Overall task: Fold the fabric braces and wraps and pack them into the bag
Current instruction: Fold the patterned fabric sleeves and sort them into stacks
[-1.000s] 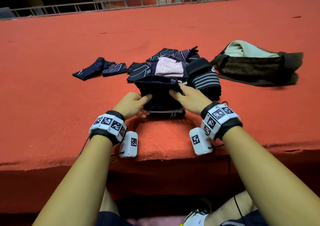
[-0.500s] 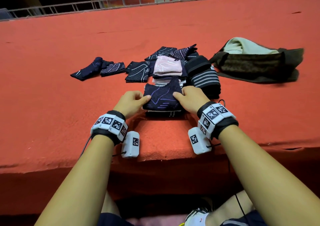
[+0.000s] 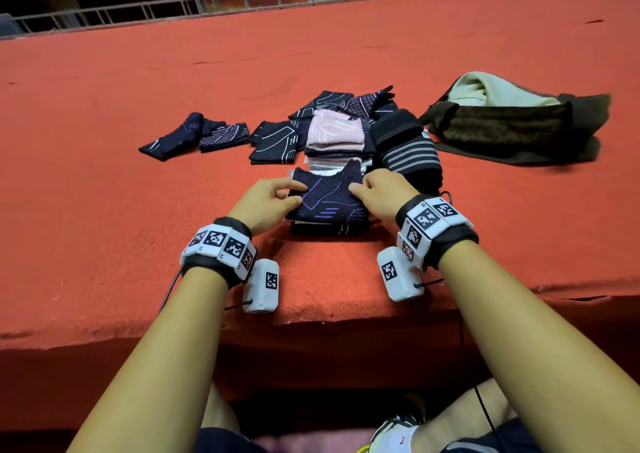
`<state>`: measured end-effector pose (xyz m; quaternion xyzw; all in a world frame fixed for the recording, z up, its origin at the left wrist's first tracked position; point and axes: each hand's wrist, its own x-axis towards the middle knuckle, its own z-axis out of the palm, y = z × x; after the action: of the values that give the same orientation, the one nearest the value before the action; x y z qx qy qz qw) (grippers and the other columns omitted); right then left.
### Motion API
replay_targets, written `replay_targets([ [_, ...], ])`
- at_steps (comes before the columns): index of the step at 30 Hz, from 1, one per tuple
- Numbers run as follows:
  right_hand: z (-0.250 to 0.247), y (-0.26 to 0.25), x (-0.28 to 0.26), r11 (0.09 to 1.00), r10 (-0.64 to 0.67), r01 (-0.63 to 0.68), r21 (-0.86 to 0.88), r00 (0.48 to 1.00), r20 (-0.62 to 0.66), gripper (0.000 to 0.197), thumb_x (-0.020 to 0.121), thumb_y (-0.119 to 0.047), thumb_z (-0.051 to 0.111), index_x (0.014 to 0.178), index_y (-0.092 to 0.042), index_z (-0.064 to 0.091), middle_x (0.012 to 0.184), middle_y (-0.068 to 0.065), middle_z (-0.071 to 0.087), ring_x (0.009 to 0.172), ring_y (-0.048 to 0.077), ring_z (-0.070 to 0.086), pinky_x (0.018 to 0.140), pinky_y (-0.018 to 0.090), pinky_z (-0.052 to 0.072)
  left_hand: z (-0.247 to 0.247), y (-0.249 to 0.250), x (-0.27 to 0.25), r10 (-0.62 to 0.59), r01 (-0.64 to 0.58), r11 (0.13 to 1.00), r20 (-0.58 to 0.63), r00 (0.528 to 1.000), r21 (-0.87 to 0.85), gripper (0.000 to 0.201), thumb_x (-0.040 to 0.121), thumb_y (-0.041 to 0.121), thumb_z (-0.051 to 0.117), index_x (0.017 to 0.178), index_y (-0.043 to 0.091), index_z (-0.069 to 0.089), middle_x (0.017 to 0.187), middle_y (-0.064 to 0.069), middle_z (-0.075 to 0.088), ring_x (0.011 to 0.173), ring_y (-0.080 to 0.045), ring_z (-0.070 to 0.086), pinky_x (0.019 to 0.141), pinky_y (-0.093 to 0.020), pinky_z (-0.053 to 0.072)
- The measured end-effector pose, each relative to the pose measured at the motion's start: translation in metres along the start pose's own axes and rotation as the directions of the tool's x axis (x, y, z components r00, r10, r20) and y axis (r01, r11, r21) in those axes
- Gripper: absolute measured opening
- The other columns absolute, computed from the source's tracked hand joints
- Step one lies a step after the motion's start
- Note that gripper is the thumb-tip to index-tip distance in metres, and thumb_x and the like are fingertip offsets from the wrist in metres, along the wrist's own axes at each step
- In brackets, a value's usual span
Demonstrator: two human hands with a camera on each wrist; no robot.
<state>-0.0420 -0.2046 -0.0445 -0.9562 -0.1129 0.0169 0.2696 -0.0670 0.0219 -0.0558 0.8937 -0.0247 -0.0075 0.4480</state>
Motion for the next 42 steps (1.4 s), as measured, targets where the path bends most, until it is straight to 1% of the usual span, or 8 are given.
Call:
replay_targets([
  [3, -0.001, -0.002, 0.000, 1.000, -0.011, 0.011, 0.003, 1.000, 0.022, 0.044, 0.104, -0.019, 0.037, 0.061, -0.017, 0.039, 0.093, 0.026, 0.063, 0.095, 0.041, 0.061, 0.085, 0.037, 0.047, -0.001, 0.002, -0.001, 0.012, -0.012, 1.000, 0.008, 1.000, -0.027, 0.023, 0.094, 0.013, 0.063, 0.103, 0.033, 0.068, 0.093, -0.011, 0.072, 0.076, -0.016, 0.065, 0.077, -0.035, 0.054],
  [9, -0.002, -0.001, 0.003, 1.000, 0.002, -0.001, 0.025, 0.999, -0.039, 0.046, 0.100, -0.026, 0.053, 0.057, -0.012, 0.042, 0.060, 0.003, 0.043, 0.075, 0.028, 0.048, 0.062, 0.030, 0.022, -0.001, 0.004, 0.001, 0.029, -0.026, 0.995, 0.028, 0.999, -0.094, 0.024, 0.090, 0.005, 0.067, 0.100, 0.027, 0.068, 0.092, -0.017, 0.070, 0.080, -0.021, 0.065, 0.086, -0.040, 0.055],
  [16, -0.009, 0.000, 0.012, 0.990, -0.030, 0.045, 0.133, 0.993, -0.113, 0.040, 0.099, -0.027, 0.055, 0.066, -0.006, 0.053, 0.067, 0.009, 0.053, 0.072, 0.028, 0.050, 0.063, 0.032, 0.026, -0.004, 0.014, 0.002, 0.036, -0.037, 0.991, -0.011, 0.999, -0.126, 0.033, 0.092, -0.010, 0.058, 0.119, 0.009, 0.064, 0.081, 0.000, 0.056, 0.054, 0.006, 0.060, 0.056, -0.010, 0.048],
  [23, -0.002, 0.005, 0.023, 0.996, -0.010, 0.019, 0.091, 0.995, -0.103, 0.035, 0.089, -0.010, 0.055, 0.059, -0.009, 0.037, 0.067, 0.013, 0.038, 0.067, 0.025, 0.037, 0.060, 0.036, 0.033, -0.001, 0.008, 0.011, 0.029, -0.028, 0.996, 0.008, 1.000, -0.083, 0.045, 0.094, -0.007, 0.054, 0.130, 0.018, 0.059, 0.117, -0.006, 0.063, 0.099, -0.017, 0.063, 0.095, -0.037, 0.053],
  [27, 0.000, 0.005, 0.026, 0.994, 0.025, -0.012, 0.108, 0.992, -0.122, 0.010, 0.088, -0.009, 0.057, 0.086, 0.001, 0.059, 0.086, 0.016, 0.062, 0.084, 0.030, 0.057, 0.076, 0.036, 0.044, 0.000, 0.005, 0.015, 0.007, -0.008, 0.996, -0.012, 1.000, -0.091, 0.046, 0.094, -0.006, 0.056, 0.135, 0.016, 0.055, 0.121, -0.011, 0.061, 0.107, -0.022, 0.061, 0.100, -0.042, 0.052],
  [31, -0.001, 0.009, 0.026, 0.978, 0.026, 0.001, 0.208, 0.992, -0.124, 0.029, 0.090, -0.003, 0.053, 0.117, -0.013, 0.056, 0.106, 0.007, 0.065, 0.100, 0.026, 0.059, 0.079, 0.025, 0.037, -0.004, 0.005, 0.019, 0.000, -0.001, 0.999, -0.004, 1.000, -0.036, 0.047, 0.093, -0.003, 0.059, 0.135, 0.019, 0.056, 0.127, -0.011, 0.060, 0.110, -0.024, 0.062, 0.098, -0.042, 0.053],
  [35, 0.000, 0.011, 0.026, 0.965, 0.057, -0.007, 0.264, 0.982, -0.181, 0.026, 0.087, -0.003, 0.058, 0.108, -0.018, 0.054, 0.103, 0.010, 0.067, 0.095, 0.026, 0.062, 0.079, 0.030, 0.045, -0.006, 0.008, 0.018, -0.006, 0.006, 1.000, 0.008, 1.000, 0.005, 0.053, 0.092, -0.010, 0.051, 0.141, 0.010, 0.052, 0.126, -0.009, 0.060, 0.102, -0.020, 0.061, 0.091, -0.032, 0.051],
  [42, 0.001, 0.008, 0.025, 0.991, 0.047, -0.022, 0.134, 0.982, -0.183, 0.027, 0.081, 0.000, 0.063, 0.075, -0.025, 0.055, 0.092, 0.000, 0.065, 0.094, 0.026, 0.064, 0.085, 0.037, 0.052, -0.001, 0.005, 0.018, -0.033, 0.032, 0.999, 0.033, 0.999, 0.027, 0.052, 0.095, -0.006, 0.053, 0.145, 0.007, 0.047, 0.134, -0.008, 0.059, 0.112, -0.020, 0.061, 0.107, -0.039, 0.047],
])
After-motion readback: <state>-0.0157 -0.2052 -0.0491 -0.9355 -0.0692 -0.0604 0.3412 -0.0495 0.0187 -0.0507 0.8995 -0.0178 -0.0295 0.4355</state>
